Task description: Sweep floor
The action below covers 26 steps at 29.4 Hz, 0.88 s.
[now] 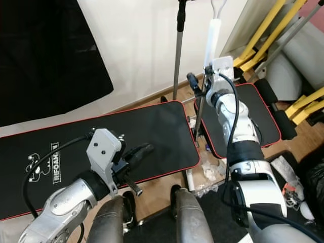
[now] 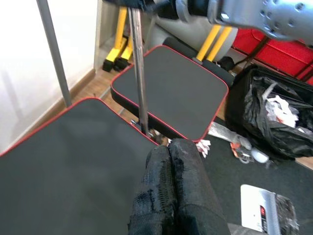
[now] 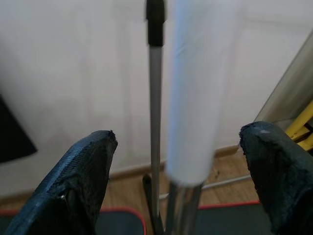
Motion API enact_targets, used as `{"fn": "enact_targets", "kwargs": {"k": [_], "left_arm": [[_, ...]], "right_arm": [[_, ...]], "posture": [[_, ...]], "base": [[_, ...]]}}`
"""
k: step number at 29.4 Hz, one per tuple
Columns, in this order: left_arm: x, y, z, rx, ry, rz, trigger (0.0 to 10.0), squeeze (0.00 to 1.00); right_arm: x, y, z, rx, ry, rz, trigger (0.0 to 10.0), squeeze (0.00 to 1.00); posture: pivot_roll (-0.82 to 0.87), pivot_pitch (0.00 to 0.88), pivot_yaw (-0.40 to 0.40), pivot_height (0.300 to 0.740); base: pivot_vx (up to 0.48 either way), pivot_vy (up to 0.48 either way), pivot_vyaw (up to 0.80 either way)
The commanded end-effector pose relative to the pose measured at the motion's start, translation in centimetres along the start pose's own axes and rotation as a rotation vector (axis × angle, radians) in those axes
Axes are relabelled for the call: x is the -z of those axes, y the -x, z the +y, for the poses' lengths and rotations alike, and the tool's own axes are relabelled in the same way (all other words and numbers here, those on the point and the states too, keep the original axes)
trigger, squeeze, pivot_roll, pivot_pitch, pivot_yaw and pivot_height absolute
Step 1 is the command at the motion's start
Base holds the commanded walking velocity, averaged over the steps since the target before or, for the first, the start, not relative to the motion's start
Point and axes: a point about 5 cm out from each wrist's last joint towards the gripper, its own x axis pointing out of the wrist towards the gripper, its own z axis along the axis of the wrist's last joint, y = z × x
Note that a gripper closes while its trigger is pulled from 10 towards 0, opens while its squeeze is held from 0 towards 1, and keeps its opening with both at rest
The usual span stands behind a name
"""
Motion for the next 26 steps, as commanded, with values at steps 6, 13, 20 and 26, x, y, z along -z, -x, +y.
{"fn": "enact_targets", "kwargs": {"k": [6, 13, 20, 26], "left_arm": [[0.2, 0.4, -0.8, 0.026, 0.029, 0.032, 10.0, 0.00], [0.1, 0.5, -0.9, 0.022, 0.036, 0.041, 10.0, 0.00], [0.0, 0.4, -1.0, 0.015, 0.044, 0.045, 10.0, 0.00], [0.1, 0.0, -0.9, 0.009, 0.055, 0.038, 10.0, 0.00]], "right_arm": [[0.2, -0.5, 0.4, 0.021, -0.045, -0.043, 7.9, 0.00], [-0.1, -1.3, 0.8, 0.032, -0.066, -0.067, 0.0, 0.00], [0.0, -1.4, 0.5, 0.036, -0.067, -0.070, 0.0, 0.00], [-0.1, -0.8, -0.6, 0.046, -0.047, -0.096, 0.0, 0.00]], "posture": [[-0.06, 0.417, -0.152, 0.740], [-0.05, 0.416, -0.161, 0.740], [-0.06, 0.411, -0.167, 0.740], [-0.06, 0.392, -0.178, 0.740]], "base": [[0.000, 0.000, 0.00], [0.000, 0.000, 0.00], [0.000, 0.000, 0.00], [0.000, 0.000, 0.00]]}}
